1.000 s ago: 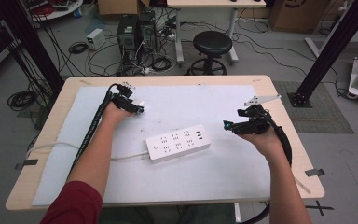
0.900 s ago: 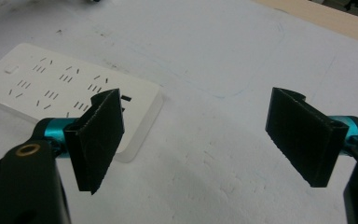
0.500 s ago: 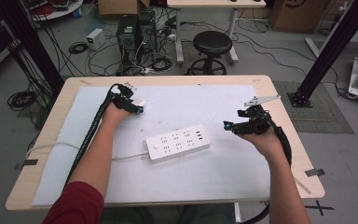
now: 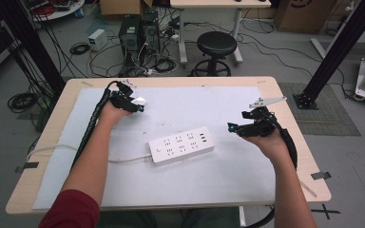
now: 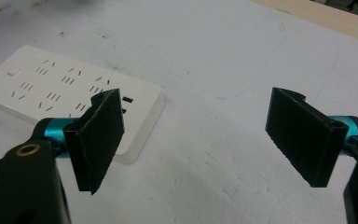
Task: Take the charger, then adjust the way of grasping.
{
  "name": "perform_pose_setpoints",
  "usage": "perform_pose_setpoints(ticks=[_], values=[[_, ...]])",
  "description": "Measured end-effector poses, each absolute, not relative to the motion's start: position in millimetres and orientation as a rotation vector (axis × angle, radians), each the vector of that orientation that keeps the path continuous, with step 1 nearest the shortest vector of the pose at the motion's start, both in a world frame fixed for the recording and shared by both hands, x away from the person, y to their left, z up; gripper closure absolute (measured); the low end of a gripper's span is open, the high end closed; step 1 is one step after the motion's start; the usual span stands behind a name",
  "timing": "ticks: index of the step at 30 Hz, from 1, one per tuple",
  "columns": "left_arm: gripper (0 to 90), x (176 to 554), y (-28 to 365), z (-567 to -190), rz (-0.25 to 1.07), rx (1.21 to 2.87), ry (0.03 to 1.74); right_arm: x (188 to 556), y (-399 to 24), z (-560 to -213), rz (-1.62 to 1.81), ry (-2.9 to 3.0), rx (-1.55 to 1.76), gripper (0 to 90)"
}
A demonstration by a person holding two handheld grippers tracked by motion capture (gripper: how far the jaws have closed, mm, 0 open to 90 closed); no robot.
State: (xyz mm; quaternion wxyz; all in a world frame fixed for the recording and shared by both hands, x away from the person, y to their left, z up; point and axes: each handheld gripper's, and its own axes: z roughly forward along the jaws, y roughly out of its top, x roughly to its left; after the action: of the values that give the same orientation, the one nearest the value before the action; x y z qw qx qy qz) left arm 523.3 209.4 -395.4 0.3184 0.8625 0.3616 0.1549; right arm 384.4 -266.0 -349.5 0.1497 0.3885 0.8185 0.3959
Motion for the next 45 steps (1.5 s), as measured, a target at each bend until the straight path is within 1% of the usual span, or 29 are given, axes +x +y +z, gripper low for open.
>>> perform_pose_setpoints(ticks=[1,3,6,7,10,12,14,15,18,22,23,26,27,31,39,45], values=[[42.6,513,212,-379,0.414,2.277,0.911,384,-266,-349,1.138,2.352,1.116,19.6],[42.6,506,213,-370,0.416,2.279,0.886,382,-267,-348,1.152,2.347,1.112,19.6],[42.6,506,213,-370,0.416,2.279,0.886,382,-267,-347,1.156,2.349,1.111,19.6],[42.6,488,214,-350,0.412,2.256,0.823,381,-268,-345,1.162,2.346,1.116,19.6],[42.5,484,214,-346,0.412,2.252,0.813,381,-269,-344,1.171,2.342,1.113,19.6],[42.6,470,215,-333,0.418,2.232,0.780,380,-269,-342,1.174,2.342,1.104,19.6],[42.5,470,215,-333,0.418,2.232,0.780,379,-269,-341,1.178,2.342,1.099,19.6],[42.6,452,215,-323,0.425,2.217,0.744,378,-270,-339,1.179,2.340,1.097,19.6],[42.6,438,216,-317,0.430,2.210,0.715,376,-271,-337,1.183,2.341,1.093,19.6],[42.6,429,217,-314,0.430,2.204,0.701,374,-271,-335,1.185,2.346,1.082,19.6],[42.6,417,217,-313,0.423,2.200,0.670,373,-271,-335,1.184,2.341,1.081,19.6],[42.5,413,218,-313,0.422,2.201,0.657,371,-270,-332,1.180,2.345,1.070,19.6],[42.5,401,218,-314,0.411,2.186,0.632,370,-269,-332,1.179,2.351,1.074,19.6],[42.5,391,221,-317,0.400,2.170,0.604,371,-266,-332,1.167,2.362,1.066,19.6],[42.5,385,228,-327,0.390,2.177,0.597,380,-260,-334,1.148,2.384,1.075,19.6],[42.5,383,223,-328,0.391,2.168,0.576,382,-257,-330,1.148,2.388,1.061,19.6]])
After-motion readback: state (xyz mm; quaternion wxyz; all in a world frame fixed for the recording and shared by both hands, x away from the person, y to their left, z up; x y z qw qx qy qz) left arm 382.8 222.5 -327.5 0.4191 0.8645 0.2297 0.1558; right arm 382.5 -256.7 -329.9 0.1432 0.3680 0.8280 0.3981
